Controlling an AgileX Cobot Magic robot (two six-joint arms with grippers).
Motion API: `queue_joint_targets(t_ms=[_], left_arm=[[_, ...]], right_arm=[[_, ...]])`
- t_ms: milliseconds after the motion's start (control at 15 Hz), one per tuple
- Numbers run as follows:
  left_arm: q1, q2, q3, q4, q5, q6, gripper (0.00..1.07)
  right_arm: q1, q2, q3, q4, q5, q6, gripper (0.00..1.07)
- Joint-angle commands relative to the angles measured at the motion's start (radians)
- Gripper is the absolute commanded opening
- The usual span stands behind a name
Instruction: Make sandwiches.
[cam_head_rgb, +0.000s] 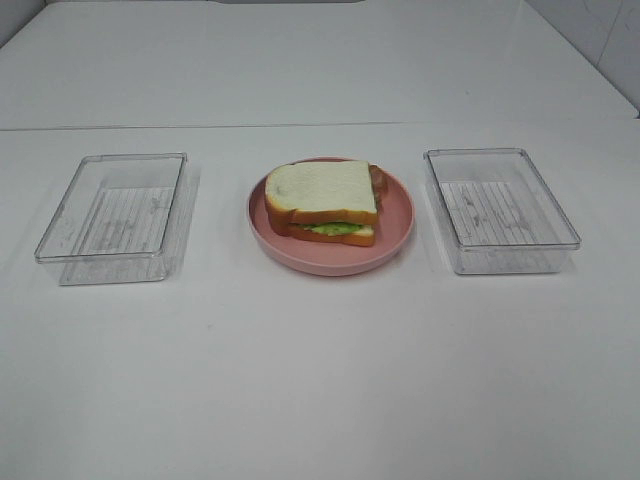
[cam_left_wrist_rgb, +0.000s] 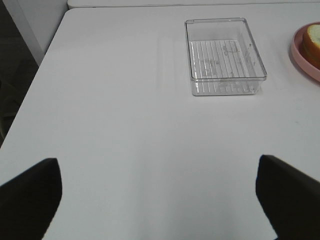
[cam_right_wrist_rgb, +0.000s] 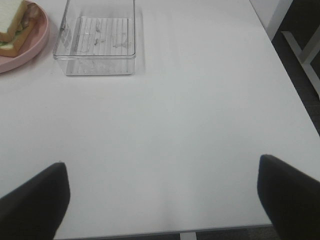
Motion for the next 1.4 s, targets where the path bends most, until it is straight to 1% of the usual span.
queue_joint_targets(t_ms=[67, 333, 1400], left_arm=[[0.004, -0.011, 0.002, 0.001, -0.016, -0.035, 1.01], [0.004, -0.039, 0.002, 0.0, -0.016, -0.035, 1.01], [0.004, -0.038, 0.002, -0.007, -0.017, -0.035, 1.01]], right_arm=[[-0.005, -0.031, 0.004, 0.0, -0.006, -0.003, 0.99], [-0.005, -0.031, 0.004, 0.0, -0.006, -0.003, 0.99], [-0.005, -0.031, 0.004, 0.0, -0.006, -0.003, 0.99]])
